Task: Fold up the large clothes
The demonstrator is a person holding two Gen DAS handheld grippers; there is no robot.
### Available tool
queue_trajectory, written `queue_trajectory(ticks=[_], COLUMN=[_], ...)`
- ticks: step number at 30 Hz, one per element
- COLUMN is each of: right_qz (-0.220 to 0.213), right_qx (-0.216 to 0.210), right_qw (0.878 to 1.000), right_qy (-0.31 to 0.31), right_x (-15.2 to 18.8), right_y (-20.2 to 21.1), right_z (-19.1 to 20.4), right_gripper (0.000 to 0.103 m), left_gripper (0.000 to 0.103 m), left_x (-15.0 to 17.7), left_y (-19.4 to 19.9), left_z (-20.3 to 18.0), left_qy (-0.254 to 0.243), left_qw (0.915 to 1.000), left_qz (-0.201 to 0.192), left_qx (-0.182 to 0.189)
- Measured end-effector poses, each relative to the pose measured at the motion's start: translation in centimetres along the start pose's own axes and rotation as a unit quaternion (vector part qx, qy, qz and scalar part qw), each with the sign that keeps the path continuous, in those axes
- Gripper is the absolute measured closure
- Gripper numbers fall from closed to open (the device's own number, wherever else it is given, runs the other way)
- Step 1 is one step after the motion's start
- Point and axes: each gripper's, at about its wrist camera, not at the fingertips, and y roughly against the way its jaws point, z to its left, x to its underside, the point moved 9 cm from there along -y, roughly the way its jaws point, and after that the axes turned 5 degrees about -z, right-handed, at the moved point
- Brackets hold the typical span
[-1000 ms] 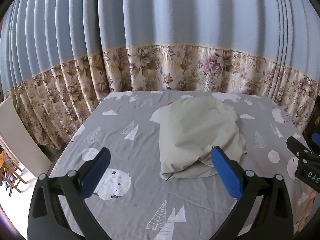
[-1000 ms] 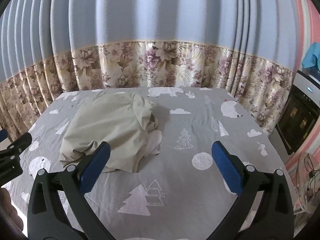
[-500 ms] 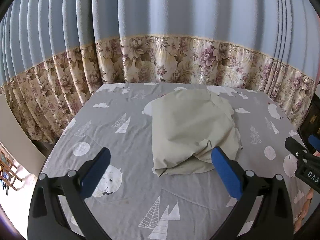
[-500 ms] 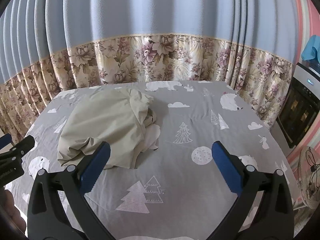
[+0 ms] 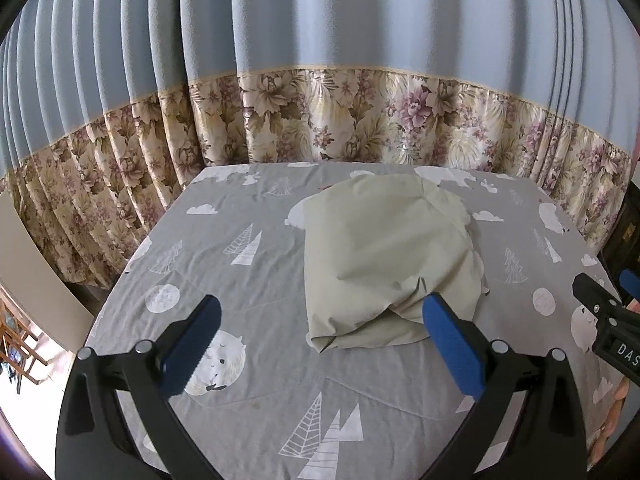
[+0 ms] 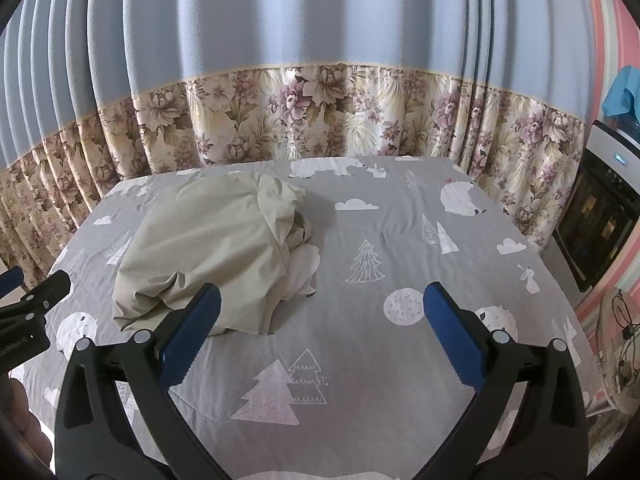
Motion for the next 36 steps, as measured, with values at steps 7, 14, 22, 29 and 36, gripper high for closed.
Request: queue_trajectory(ticks=[7, 14, 22, 29, 36], right_qz=[0.000, 0.005, 0.005, 0.007, 0.006], right_qx=[0.006, 0.008, 0.012, 0.014, 0.018], right_qw=[1.000, 1.000, 1.000, 1.000, 1.000], right_qy=[0.000, 0.001, 0.002, 0.001, 0.001], right_x=[0.3, 0.5, 0.7, 0.7, 0.7], right_y=[-0.1, -0.4, -0.7, -0.9, -1.1], right_z=[0.3, 0.3, 0.0, -0.3, -0.5], right_gripper=[0.003, 0.003, 0.003, 0.003, 0.003], left_gripper=[0.002, 0.002, 0.002, 0.002, 0.002], left_x=[0.1, 0.4, 0.6, 0.9, 1.0], left_y=[-0.4, -0.7, -0.8, -0.9, -0.2], left_z=[-0.1, -0.3, -0.5, -0.9, -2.1], left_qy=[-0.009, -0.013, -0.013, -0.016, -0.033], left_qw=[1.0000, 0.9998, 0.9998, 0.9993, 0.9981], left_qz=[0.003, 0.010, 0.012, 0.014, 0.005], left_qx=[0.001, 0.010, 0.011, 0.032, 0.052])
